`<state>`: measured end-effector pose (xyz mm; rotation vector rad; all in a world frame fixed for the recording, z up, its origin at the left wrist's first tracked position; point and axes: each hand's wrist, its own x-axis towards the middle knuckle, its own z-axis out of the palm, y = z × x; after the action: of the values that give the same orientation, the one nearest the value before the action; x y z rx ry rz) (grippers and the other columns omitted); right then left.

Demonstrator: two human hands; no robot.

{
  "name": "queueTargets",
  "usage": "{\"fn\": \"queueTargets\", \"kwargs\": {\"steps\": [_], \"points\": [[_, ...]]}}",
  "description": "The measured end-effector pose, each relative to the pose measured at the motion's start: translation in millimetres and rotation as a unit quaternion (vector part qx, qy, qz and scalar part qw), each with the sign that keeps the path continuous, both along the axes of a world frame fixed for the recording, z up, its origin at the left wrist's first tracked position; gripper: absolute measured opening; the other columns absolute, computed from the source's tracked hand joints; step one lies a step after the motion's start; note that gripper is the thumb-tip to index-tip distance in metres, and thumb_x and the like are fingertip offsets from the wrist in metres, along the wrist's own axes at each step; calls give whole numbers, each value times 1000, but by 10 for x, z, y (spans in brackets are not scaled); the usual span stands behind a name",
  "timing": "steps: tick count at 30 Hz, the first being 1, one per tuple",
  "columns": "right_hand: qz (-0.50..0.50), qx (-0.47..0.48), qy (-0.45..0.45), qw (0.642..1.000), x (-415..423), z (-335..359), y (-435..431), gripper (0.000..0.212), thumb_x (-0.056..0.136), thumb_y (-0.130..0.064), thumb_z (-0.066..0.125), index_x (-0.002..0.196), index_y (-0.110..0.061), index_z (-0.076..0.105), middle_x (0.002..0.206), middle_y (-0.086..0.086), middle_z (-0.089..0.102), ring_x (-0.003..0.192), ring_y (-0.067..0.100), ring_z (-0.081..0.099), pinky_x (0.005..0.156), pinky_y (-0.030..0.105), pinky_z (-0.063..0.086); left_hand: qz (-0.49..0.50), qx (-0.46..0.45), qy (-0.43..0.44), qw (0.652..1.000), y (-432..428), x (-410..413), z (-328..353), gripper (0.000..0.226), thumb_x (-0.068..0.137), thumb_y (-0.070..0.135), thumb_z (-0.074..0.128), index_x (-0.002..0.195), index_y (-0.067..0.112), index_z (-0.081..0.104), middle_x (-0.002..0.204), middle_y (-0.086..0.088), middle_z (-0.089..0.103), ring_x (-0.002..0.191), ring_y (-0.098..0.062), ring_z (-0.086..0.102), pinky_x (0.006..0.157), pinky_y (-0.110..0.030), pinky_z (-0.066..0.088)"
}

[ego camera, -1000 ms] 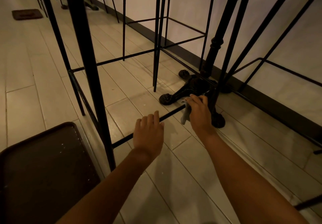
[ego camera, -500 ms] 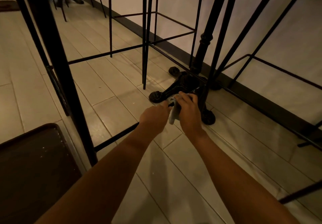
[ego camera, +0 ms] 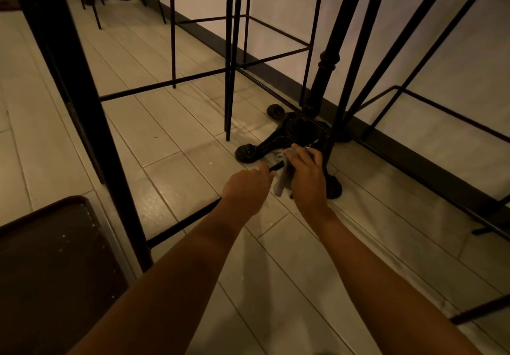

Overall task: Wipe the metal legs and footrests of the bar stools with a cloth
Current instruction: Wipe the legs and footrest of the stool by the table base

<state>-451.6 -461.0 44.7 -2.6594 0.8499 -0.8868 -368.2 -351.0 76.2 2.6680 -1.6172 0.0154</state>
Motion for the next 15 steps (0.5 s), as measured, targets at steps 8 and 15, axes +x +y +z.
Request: {"fn": "queueTargets", "kwargs": {"steps": [8,15], "points": [[-2,-9,7,1000,16,17,-94,45,78,5,61,121,-7,57,134,13,50,124,30,38,93,42,47,-19,-2,6,1000,20,14,8,32,99,21,38,128,9,32,109,-13,58,89,-28,62,63,-31,41],[28,-16,-21,999,-11,-26,-75,39,81,3,57,118,-8,59,128,10,55,120,23,37,94,33,43,0,-29,30,999,2,8,-25,32,102,32,23,120,10,36,97,-10,64,83,-26,64,62,-32,43]]}}
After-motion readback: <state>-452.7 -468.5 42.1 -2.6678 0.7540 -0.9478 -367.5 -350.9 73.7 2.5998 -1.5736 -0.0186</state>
